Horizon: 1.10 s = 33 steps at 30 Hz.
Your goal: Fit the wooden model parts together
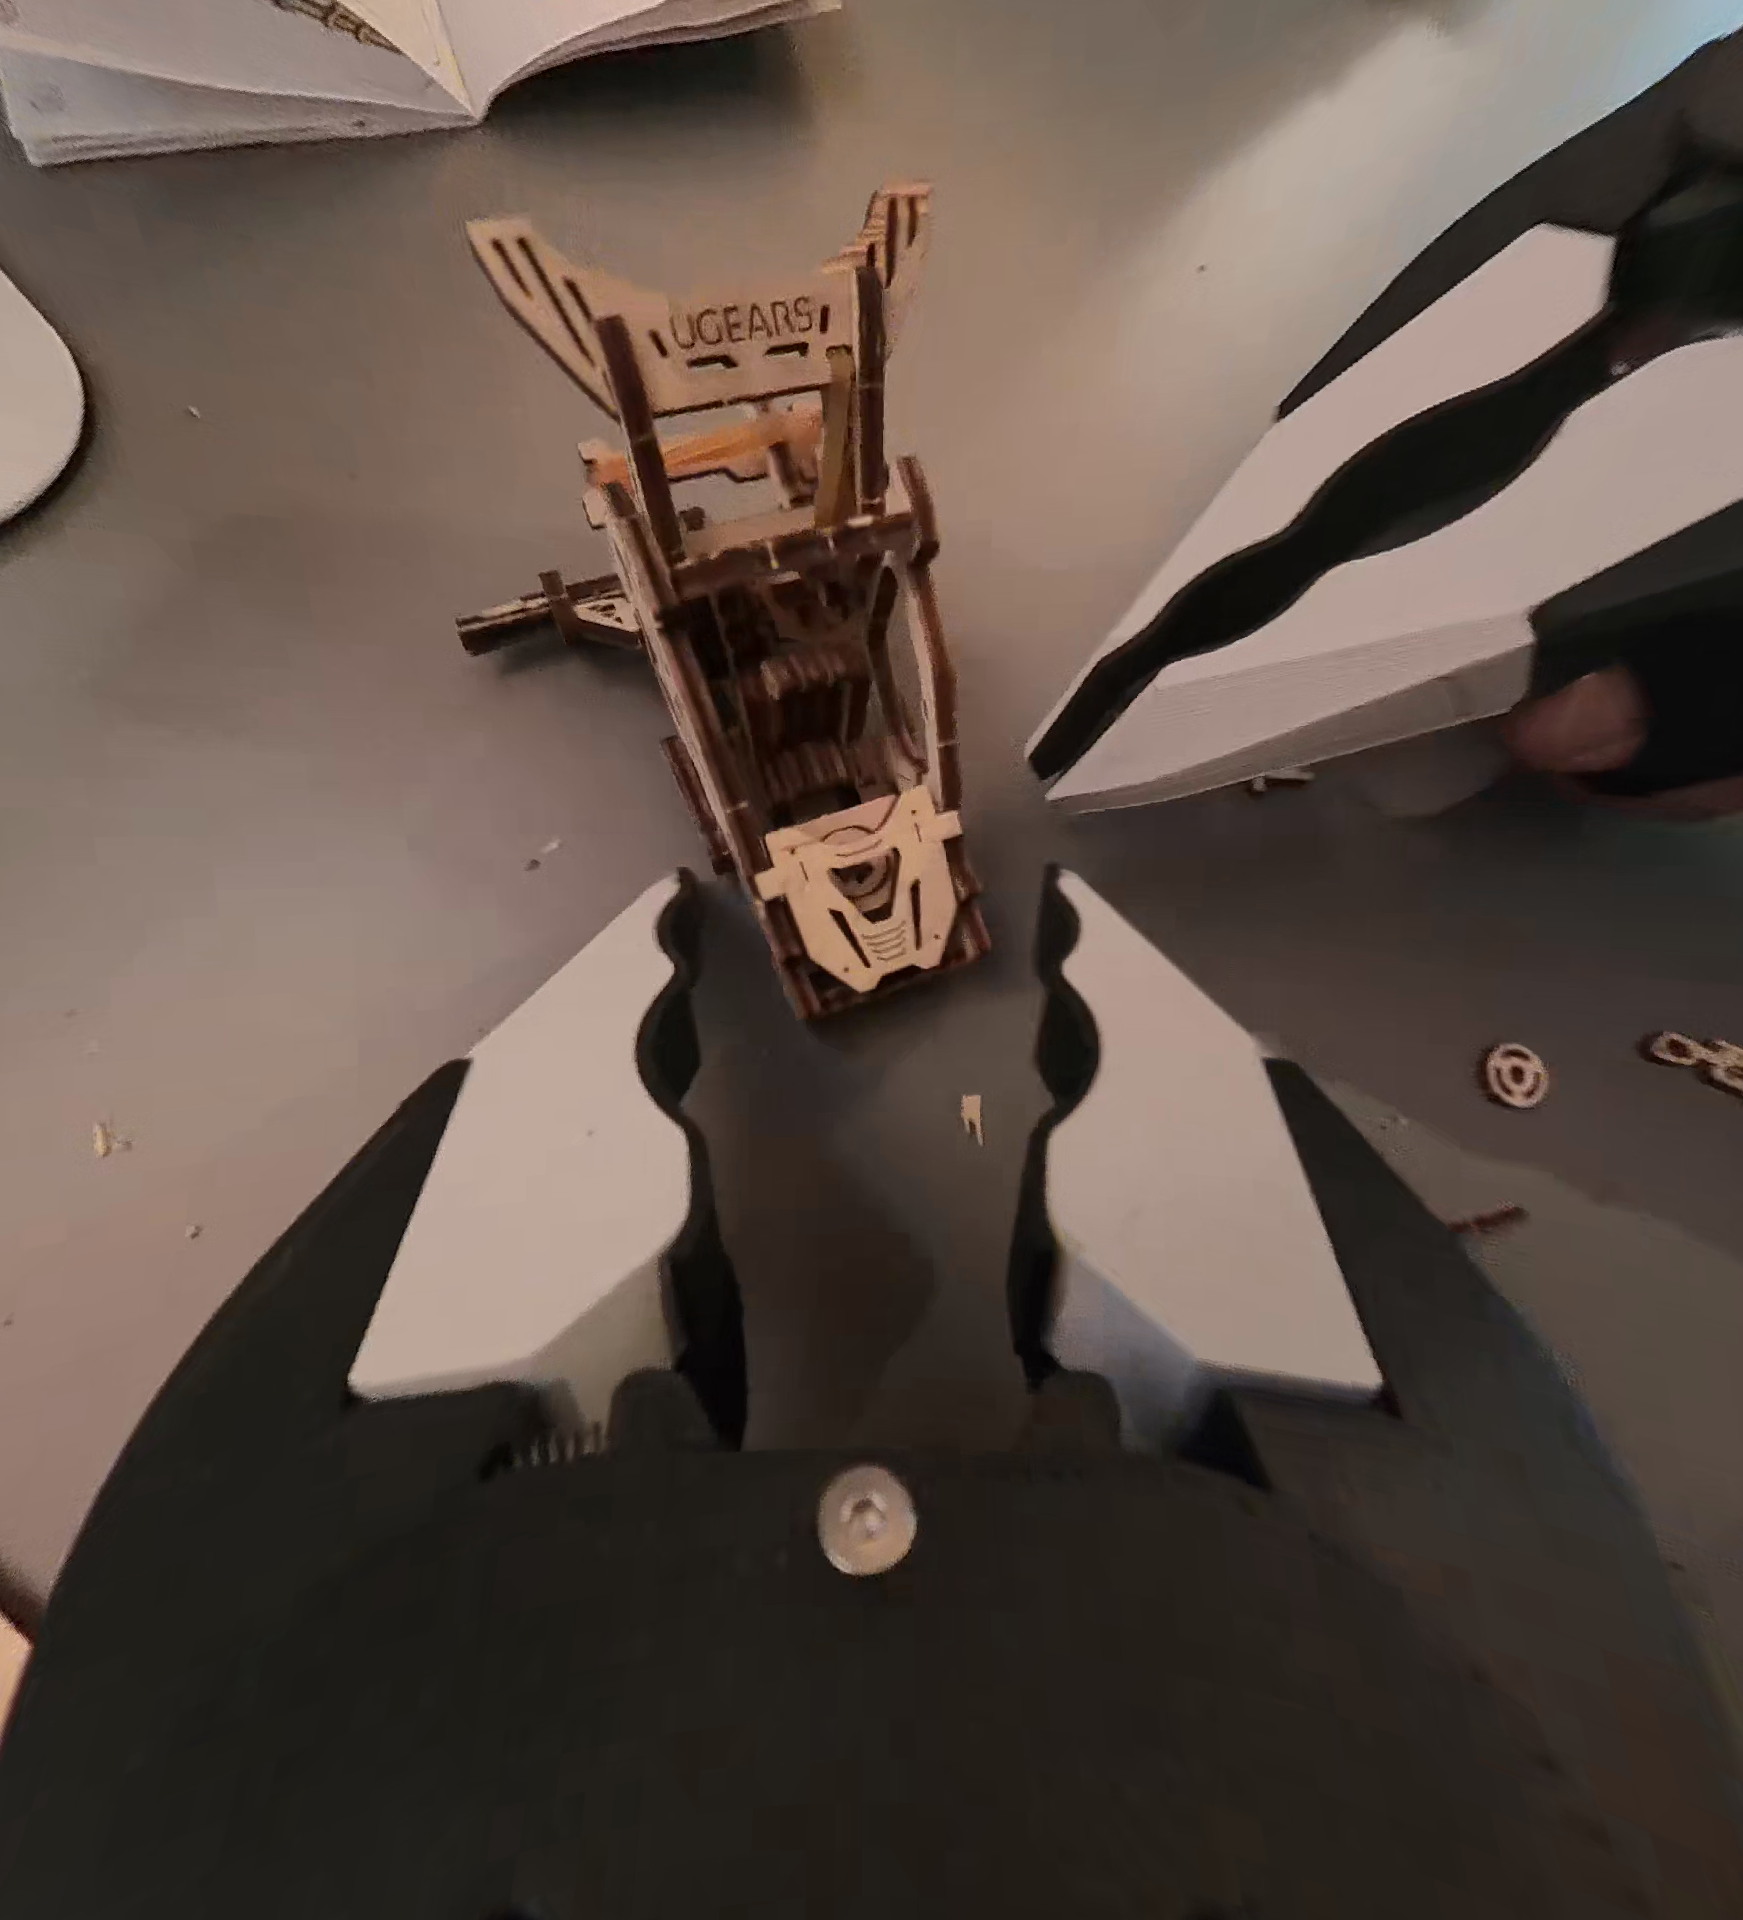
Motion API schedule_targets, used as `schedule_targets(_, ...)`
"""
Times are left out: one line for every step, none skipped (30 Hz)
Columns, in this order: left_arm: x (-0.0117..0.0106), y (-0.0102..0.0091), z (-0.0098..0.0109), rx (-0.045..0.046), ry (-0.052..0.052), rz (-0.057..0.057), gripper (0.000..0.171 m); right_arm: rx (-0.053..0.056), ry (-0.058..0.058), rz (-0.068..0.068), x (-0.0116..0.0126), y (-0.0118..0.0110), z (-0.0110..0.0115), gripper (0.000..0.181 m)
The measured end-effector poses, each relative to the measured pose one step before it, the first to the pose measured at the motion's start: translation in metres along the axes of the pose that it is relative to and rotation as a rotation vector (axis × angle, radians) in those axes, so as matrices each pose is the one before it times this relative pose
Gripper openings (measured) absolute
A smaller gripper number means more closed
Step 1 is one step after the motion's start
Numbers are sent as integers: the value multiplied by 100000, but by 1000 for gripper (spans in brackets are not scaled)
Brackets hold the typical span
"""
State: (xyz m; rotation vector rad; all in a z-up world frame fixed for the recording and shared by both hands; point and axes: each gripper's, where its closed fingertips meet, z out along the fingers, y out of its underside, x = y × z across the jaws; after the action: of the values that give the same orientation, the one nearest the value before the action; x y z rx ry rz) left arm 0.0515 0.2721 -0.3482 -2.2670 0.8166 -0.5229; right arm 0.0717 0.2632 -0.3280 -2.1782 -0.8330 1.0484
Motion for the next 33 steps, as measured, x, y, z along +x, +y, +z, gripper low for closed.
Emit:
schedule_targets(-126,-67,96,-601,-792,443,50,1113,386,-944,30,-147,-181,4)
schedule_targets(24,-50,59,-390,648,734,48,866,372,-1201,11,-110,-194,4)
schedule_targets(-7,-14,25,-235,511,1862,47,357,380,-1288,57,-48,-197,5)
schedule_targets(-4,-7,-7,-283,922,1526,47,-47,837,-1889,155,-5,-223,7)
schedule_targets(137,4,-15,-485,2668,1065,46,-326,1505,-3065,250,-20,-265,11)
schedule_targets(179,-72,-82,238,3414,1601,40,86,1650,-3871,259,-109,-343,15)
schedule_targets(-276,-152,-243,463,173,855,40,668,1720,-3799,289,-228,-445,18)
schedule_targets(26,-134,-210,-1033,2612,779,40,886,928,-3546,183,-323,-485,21)
schedule_targets(303,-269,-217,-646,4767,412,40,973,703,-3745,125,-384,-528,23)
schedule_targets(109,-339,-303,-453,3689,-1150,40,488,905,-3526,162,-365,-509,26)
schedule_targets(463,-434,-376,-119,6260,-1892,40,716,-448,-3558,-103,-514,-511,28)
schedule_targets(529,-476,-454,-236,6408,-2328,39,1428,-1119,-4200,-339,-744,-530,29)
schedule_targets(203,-442,-479,-626,4047,-2896,39,753,-454,-5588,-386,-757,-466,30)
schedule_targets(318,-421,-439,-348,5203,-3373,39,100,1449,-7050,-220,-713,-417,33)
schedule_targets(560,-237,-325,-1235,7277,-4248,39,436,2640,-7910,-153,-746,-334,38)
schedule_targets(269,-308,-291,102,4971,-4263,39,220,1608,-8098,-386,-660,-217,43)
schedule_targets(185,-280,-219,530,4131,-4347,39,63,2781,-7753,-293,-582,-101,51)
schedule_targets(566,-9,-40,-690,6450,-4356,39,-92,2212,-8387,-504,-474,23,58)
schedule_targets(675,100,55,-1109,7198,-4694,39,-607,2667,-9041,-559,-341,154,65)
schedule_targets(400,-117,52,885,4981,-4216,39,-1819,3294,-8756,-429,-82,256,70)
schedule_targets(486,136,147,-742,5004,-3112,39,-2822,2454,-7192,-396,130,351,71)
schedule_targets(611,361,228,-2122,4997,-1944,39,-2786,115,-5700,-604,162,422,72)
schedule_targets(494,134,203,-967,3031,-471,39,-2683,-14,-5077,-486,214,389,71)
schedule_targets(361,56,179,-836,1413,-16,39,-2492,1836,-4286,-58,275,275,68)
schedule_targets(48,291,188,-2522,-447,258,39,-1375,3010,-2825,309,137,66,58)
schedule_targets(88,322,169,-2641,532,-245,39,-631,789,-1201,137,-30,-54,48)
schedule_targets(198,167,150,-1180,2126,-1003,39,-184,-483,-919,38,-101,-139,46)
schedule_targets(128,-87,-26,621,2253,-1166,39,-95,-234,-192,95,-23,-92,46)
schedule_targets(100,-156,-98,1009,1832,-678,39,184,-212,1587,102,-43,-41,45)
schedule_targets(44,-30,-4,150,274,924,39,-328,-749,1040,-29,28,-46,45)
schedule_targets(46,-185,34,1517,-960,2859,40,-920,-474,1137,1,110,-72,44)
schedule_targets(119,-177,5,2153,-848,2957,43,-315,-1083,2349,-39,70,-56,43)
schedule_targets(87,-208,-62,2314,-1577,2888,47,-145,-1605,3654,-104,108,-65,29)
